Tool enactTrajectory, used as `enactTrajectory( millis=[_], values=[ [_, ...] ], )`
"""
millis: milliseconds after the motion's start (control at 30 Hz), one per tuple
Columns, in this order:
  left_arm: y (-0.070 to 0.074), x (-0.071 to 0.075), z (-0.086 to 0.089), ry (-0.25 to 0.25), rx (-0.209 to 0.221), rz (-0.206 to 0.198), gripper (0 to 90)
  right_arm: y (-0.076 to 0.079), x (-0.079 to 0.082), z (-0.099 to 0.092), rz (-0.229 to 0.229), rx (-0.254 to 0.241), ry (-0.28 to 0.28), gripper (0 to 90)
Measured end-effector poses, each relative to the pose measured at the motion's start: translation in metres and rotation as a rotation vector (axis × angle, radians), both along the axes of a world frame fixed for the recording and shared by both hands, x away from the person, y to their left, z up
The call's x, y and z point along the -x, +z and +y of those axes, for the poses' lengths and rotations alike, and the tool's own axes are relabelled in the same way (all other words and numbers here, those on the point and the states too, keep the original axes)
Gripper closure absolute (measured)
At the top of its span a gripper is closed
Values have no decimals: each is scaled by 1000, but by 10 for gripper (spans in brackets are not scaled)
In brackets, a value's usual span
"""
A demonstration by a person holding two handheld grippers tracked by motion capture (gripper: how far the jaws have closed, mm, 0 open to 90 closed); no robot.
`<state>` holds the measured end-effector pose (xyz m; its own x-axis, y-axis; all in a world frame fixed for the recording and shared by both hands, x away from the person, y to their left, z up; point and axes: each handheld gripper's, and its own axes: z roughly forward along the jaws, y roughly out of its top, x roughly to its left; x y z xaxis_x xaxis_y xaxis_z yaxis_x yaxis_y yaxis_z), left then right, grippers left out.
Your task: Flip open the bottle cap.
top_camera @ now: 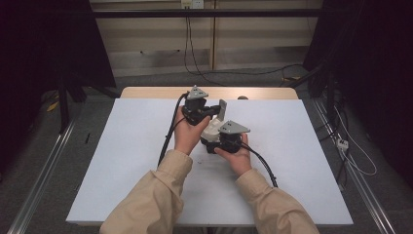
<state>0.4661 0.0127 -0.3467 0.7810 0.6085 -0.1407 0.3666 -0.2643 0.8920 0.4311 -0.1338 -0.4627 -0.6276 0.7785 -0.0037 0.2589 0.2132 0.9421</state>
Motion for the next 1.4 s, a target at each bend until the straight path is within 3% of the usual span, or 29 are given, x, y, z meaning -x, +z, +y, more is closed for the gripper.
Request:
enactTrajectory(
  millis=[1133,1300,1400],
  values=[
    [-5,-11,-13,-13,-21,-2,900,0,0,0,2,0,-1,186],
    [-8,-12,-15,-16,-44,1,900,0,0,0,2,1,1,187],
    [-9,-12,-17,-21,-31,2,900,0,0,0,-1,3,1,187]
  ],
)
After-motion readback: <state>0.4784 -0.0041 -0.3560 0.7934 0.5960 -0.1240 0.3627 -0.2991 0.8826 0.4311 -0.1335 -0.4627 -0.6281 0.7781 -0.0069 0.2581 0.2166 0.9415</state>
